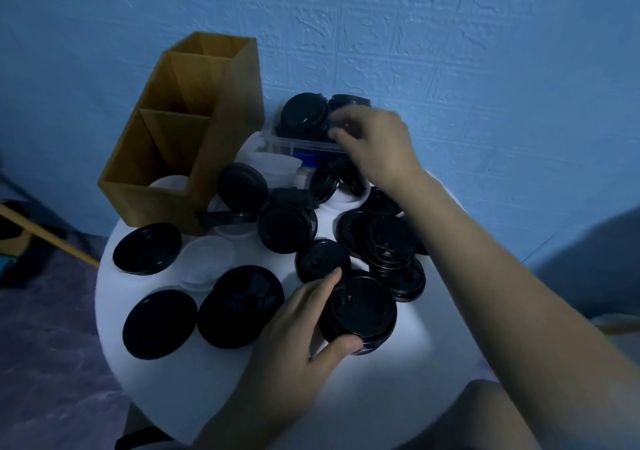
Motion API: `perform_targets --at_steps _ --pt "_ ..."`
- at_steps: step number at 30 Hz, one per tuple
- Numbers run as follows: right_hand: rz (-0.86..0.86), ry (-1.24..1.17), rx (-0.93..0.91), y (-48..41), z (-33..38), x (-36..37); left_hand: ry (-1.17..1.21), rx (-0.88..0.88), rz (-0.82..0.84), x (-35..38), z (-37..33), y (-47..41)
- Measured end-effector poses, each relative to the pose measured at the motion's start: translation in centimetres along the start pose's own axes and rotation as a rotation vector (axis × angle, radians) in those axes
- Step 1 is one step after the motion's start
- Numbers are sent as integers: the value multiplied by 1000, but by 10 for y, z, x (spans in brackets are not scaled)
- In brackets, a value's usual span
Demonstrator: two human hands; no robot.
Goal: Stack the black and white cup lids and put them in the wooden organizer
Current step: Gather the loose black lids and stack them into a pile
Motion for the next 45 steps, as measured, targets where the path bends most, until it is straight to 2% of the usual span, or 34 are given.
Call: perform_targets --at_steps 5,11,15,19,22,26,32,37,42,45 --pt "116 60 -22 -56 -11 37 13 0 19 -3 -1 -3" --pt "194 75 -16 -72 -20 53 -3 12 12 -2 -1 -4" --pt "136 109 -8 -69 -25 52 -14 19 4 -2 0 -5" --pt "10 17 49 -54 -14 35 -18 12 -13 -1 1 -5" --pt "-72 -104 57 -21 10 7 -22 2 -16 -1 2 -5" --pt "-84 -255 37 81 40 -30 -30 12 -31 -2 4 -4" --pt "-52 -349 203 211 55 -27 29 -5 -22 -1 0 -3" --pt "-64 -354 258 238 63 -20 52 -35 -14 3 3 -2" --pt "95 -319 277 235 61 -24 89 -20 -12 1 1 1" --pt "84 -350 319 232 60 -30 101 -24 -22 -1 -3 2"
Point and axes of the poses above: each hand's wrist, its own y-axis away from the middle knuckle, its own x-axis out of the palm, z = x × y, the point moved 1 cm from there along -y, towards the middle knuckle, and after that the axes turned 11 degrees about -x, right-handed, at the moved point
